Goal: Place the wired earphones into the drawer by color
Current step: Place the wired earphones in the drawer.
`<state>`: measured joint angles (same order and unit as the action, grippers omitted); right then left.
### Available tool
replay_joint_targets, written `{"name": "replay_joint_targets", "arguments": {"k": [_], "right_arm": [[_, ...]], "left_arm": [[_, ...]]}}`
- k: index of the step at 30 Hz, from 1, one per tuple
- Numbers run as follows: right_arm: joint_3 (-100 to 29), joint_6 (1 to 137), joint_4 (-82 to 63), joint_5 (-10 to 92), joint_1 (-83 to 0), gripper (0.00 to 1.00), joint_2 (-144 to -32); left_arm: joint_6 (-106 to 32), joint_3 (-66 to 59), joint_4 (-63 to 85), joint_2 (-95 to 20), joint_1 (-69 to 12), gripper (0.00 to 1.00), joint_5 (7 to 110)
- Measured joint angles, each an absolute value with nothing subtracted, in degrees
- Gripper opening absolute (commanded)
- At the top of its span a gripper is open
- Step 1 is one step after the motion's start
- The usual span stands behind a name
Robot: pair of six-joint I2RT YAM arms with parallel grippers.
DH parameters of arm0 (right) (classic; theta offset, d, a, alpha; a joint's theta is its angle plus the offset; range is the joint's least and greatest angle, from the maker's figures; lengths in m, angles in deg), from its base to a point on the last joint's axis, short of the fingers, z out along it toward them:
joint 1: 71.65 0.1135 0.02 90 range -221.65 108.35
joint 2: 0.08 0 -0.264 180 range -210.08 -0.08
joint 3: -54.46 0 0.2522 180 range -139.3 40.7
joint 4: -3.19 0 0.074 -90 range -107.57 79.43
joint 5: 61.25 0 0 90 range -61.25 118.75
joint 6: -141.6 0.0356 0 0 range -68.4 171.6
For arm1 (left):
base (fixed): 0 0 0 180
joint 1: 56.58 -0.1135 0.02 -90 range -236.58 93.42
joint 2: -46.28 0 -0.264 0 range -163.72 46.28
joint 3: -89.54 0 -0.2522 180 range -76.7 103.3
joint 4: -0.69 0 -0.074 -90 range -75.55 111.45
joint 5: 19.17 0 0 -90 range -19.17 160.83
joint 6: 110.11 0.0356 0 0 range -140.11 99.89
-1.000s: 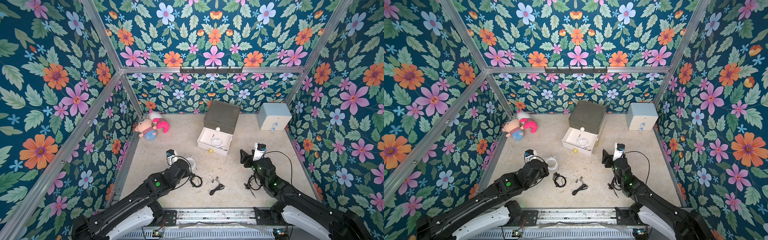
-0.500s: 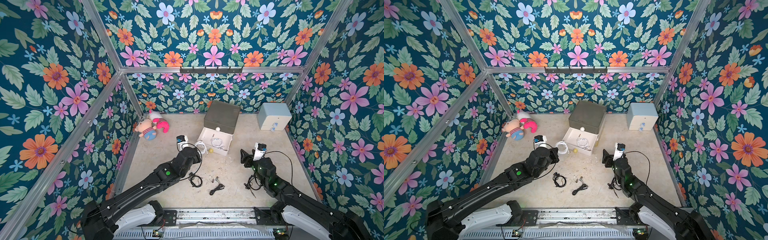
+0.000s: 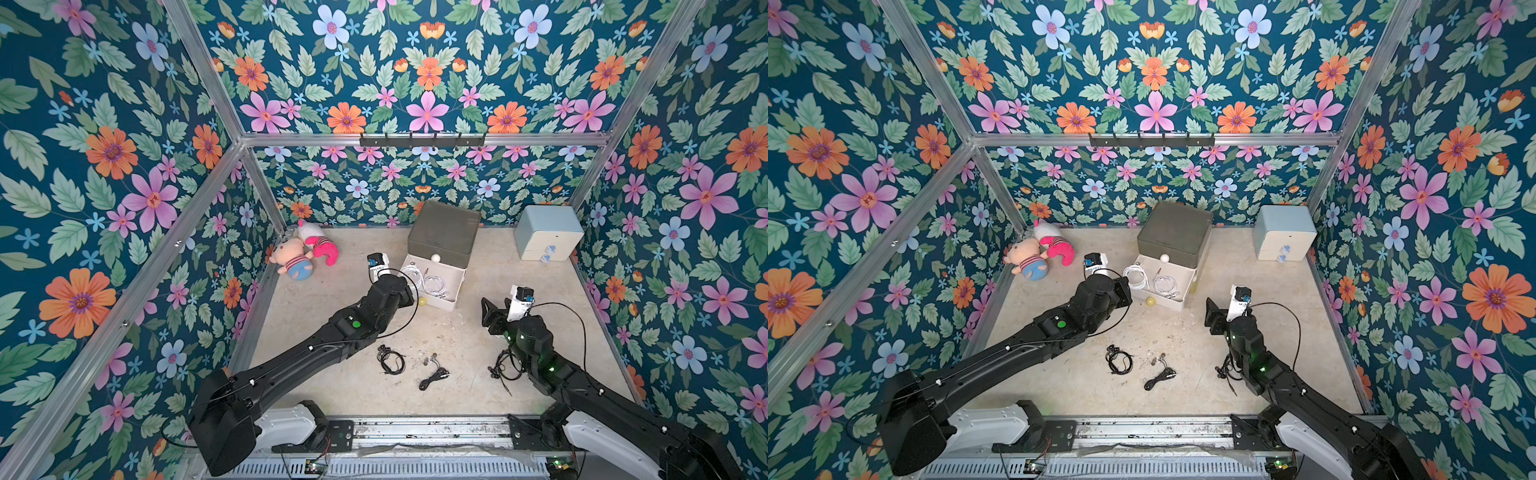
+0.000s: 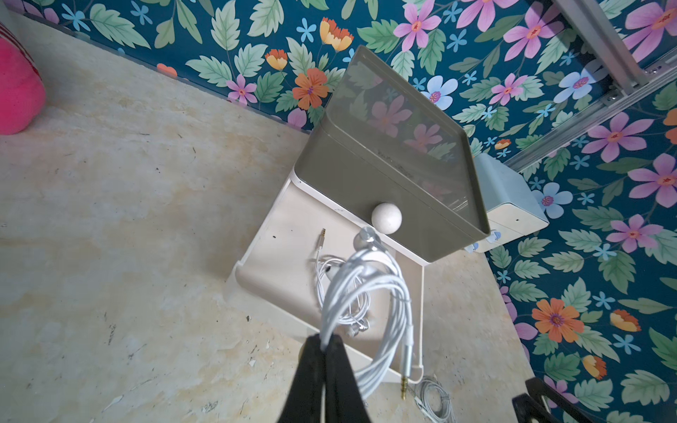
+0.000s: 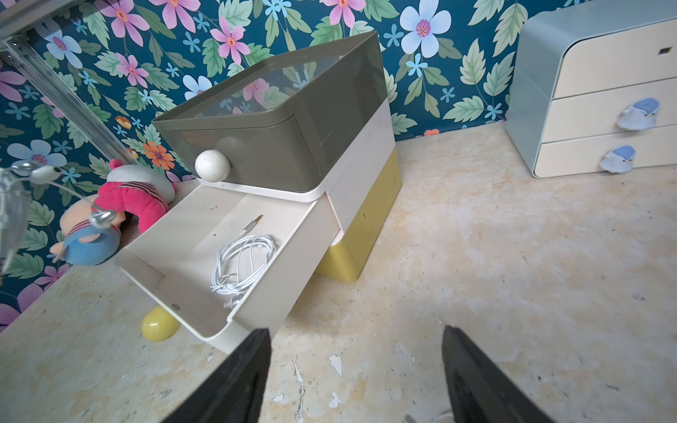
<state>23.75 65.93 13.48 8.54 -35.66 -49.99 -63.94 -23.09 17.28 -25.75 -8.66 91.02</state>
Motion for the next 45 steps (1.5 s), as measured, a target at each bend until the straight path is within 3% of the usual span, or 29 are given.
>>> {"name": "replay_joint_targets", "arguments": {"k": [24,26,29,42,45], "right_arm": [[24.3,65.4,13.1,6.7,-36.2,0.79,-48.6],[24.3,65.4,13.1,6.4,-36.2,0.79,-48.6],[24.3,65.4,13.1,6.2,-36.3,0.79,-48.6],[23.9,65.4,12.8,6.2,-36.3,0.8,-49.4],[22.6,65.5,11.2,6.2,-36.3,0.81,-50.6]], "left_arm": [[-63.3,-18.2,4.6,-45.5,-17.9,0.0,76.0],[-63.3,-17.9,4.6,-46.1,-17.9,0.11,75.2],[-63.3,-17.9,4.6,-45.8,-17.9,0.38,74.8],[-60.6,-23.2,5.6,-34.2,-17.9,0.99,77.7],[-58.3,-27.5,5.9,-28.9,-18.0,0.99,80.2]]}}
